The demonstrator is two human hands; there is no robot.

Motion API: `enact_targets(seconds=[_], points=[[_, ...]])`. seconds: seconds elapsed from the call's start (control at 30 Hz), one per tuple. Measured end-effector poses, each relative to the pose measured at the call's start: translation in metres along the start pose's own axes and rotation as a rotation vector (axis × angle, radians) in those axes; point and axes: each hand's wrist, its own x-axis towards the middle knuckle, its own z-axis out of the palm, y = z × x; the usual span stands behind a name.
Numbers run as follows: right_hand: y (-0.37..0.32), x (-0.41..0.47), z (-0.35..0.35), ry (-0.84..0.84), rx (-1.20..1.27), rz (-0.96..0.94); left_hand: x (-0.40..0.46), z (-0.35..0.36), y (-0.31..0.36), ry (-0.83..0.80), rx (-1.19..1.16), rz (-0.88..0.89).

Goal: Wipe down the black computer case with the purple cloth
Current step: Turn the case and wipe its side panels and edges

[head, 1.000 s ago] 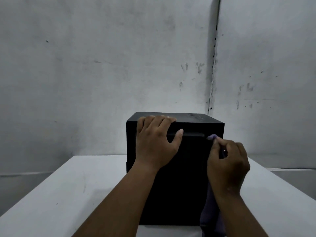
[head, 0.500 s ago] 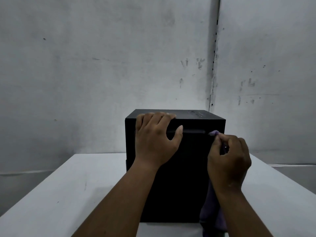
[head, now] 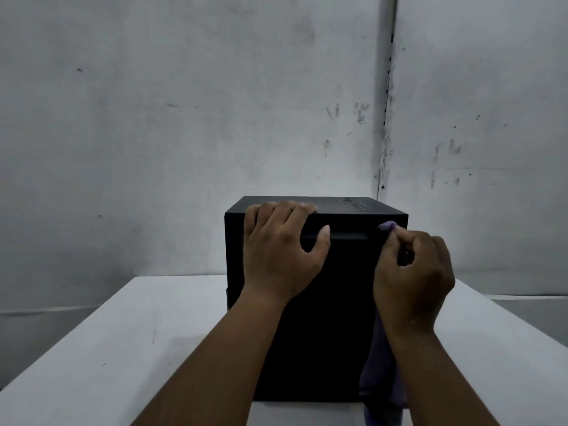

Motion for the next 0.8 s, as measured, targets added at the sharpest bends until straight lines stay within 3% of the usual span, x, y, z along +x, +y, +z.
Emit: enact_targets(seconds=[0.3,0.6,0.8], points=[[0.018,-0.05,-0.017,-0.062,-0.015,0.005,0.0,-0.001,0.0,-0.018,-0.006,-0.01],[0.003,0.004,-0.004,-0.032,-0.009,-0.022,0.001,-0.003,0.001,-0.033,-0.016,-0.018],[0.02,-0.046,-0.022,-0.074,-0.018,0.017,0.0,-0.003,0.001,-0.02,-0.023,-0.016]])
